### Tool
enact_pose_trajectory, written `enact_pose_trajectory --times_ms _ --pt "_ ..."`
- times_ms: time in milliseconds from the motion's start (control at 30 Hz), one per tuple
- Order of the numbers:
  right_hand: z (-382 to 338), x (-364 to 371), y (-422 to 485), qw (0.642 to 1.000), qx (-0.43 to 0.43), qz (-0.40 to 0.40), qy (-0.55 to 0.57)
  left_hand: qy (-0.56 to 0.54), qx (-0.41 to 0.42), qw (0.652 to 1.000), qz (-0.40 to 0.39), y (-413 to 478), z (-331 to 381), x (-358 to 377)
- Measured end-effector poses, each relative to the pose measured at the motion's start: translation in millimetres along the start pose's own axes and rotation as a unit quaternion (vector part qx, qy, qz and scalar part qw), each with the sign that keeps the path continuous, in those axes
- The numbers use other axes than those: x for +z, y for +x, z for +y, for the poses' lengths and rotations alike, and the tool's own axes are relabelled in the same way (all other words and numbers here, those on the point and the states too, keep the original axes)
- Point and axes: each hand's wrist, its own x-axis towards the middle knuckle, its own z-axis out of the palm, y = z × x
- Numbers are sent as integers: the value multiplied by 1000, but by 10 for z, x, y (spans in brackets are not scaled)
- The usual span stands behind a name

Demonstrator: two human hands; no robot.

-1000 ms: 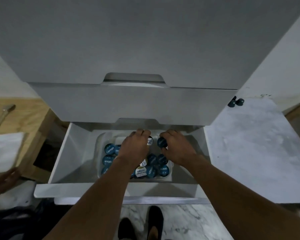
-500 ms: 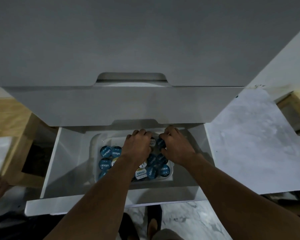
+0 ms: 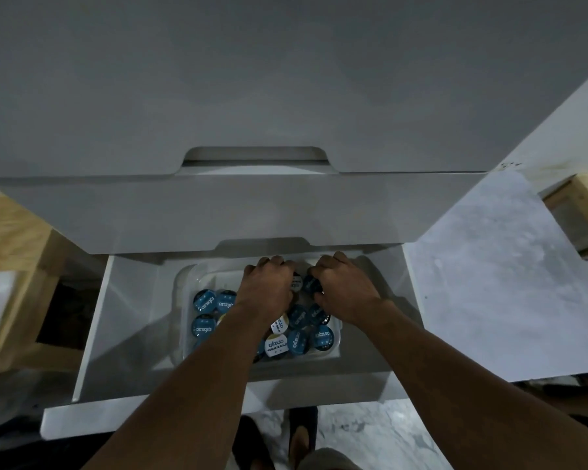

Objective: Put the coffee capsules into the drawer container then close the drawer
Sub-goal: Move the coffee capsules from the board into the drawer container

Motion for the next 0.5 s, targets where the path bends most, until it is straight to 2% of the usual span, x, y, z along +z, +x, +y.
enact_pose_trajectory --times_ms 500 --pt "20 -83 11 1000 -2 -14 0 -31 17 999 -10 11 -62 -18"
